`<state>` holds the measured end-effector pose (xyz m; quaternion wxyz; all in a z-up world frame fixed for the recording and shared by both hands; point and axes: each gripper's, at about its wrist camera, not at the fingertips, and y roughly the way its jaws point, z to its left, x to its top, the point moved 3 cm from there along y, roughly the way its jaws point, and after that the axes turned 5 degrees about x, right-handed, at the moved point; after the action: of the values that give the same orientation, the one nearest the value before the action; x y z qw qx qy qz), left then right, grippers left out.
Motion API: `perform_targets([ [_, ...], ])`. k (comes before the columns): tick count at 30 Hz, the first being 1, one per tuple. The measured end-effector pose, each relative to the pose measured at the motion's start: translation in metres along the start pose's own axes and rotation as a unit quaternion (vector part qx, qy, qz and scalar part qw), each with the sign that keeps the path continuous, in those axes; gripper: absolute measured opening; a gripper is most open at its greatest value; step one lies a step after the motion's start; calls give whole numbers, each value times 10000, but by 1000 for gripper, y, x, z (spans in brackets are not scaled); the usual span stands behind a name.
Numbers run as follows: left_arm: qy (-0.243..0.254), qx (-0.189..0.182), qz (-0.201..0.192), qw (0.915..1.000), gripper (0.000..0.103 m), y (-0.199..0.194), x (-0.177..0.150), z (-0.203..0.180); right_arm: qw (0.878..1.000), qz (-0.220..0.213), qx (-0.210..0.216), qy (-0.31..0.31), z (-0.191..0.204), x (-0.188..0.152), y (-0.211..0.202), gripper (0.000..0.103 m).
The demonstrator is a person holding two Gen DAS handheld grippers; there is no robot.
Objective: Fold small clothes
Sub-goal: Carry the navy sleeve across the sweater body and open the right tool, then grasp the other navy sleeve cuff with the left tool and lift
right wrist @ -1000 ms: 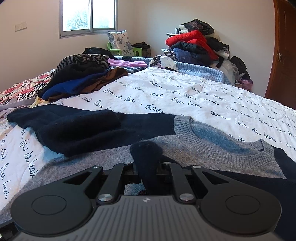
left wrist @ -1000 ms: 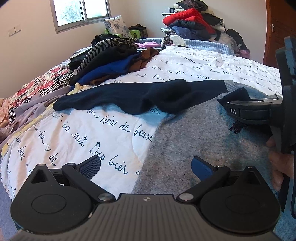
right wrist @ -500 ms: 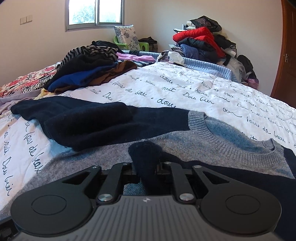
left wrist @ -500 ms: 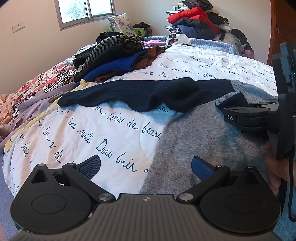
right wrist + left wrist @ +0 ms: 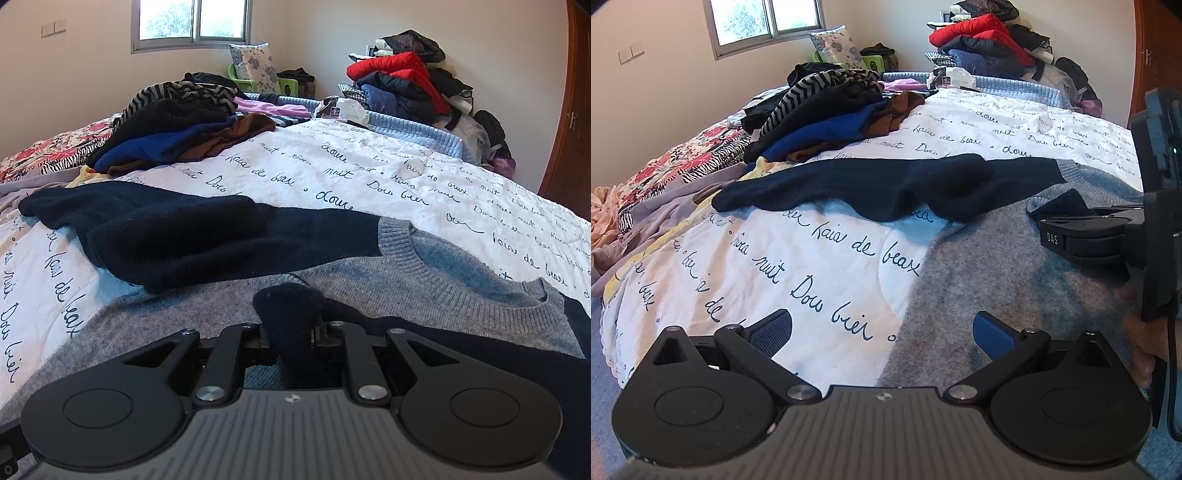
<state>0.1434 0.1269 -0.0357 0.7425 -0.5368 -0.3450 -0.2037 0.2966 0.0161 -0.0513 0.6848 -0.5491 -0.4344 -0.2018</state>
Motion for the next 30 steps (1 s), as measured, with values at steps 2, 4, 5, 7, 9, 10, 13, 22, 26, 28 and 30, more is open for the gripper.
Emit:
perform_targets([
  [2, -1, 13, -5, 10000, 103, 0, 0, 1, 10000, 2, 7, 5, 1, 0, 0, 16],
  [4, 1, 34, -11, 10000, 103, 1, 1, 3, 10000, 14, 42, 11, 1, 0, 0, 20],
  [5, 3, 39, -9, 10000, 103, 1, 1, 5, 10000, 22, 69, 10, 2, 0, 0, 24],
  [7, 7, -2, 25, 10000, 103, 4, 1, 9, 9998, 57, 180, 17, 5, 0, -2, 36],
  [9, -30, 38, 77, 10000, 103, 10, 3, 18, 9992, 54, 403, 9, 9, 0, -7, 59],
  [10, -63, 87, 98, 9999, 103, 13, 5, 24, 9987, 42, 512, 9, 12, 0, -10, 66],
  [13, -302, 274, 134, 9991, 103, 25, 14, 52, 9968, 63, 798, 10, 18, -1, -21, 66],
  [22, -2041, -82, 581, 9772, 103, 87, 59, 154, 9953, -135, 946, 159, 2, -14, -69, 67],
  [26, -3277, -1024, 645, 9370, 103, 122, 73, 187, 9956, -190, 868, 309, -12, -26, -87, 67],
  [28, -3916, -1542, 783, 9037, 103, 142, 75, 197, 9955, -188, 833, 407, -18, -31, -95, 67],
  [30, -4425, -1989, 864, 8702, 102, 163, 75, 202, 9955, -223, 806, 450, -22, -35, -102, 67],
])
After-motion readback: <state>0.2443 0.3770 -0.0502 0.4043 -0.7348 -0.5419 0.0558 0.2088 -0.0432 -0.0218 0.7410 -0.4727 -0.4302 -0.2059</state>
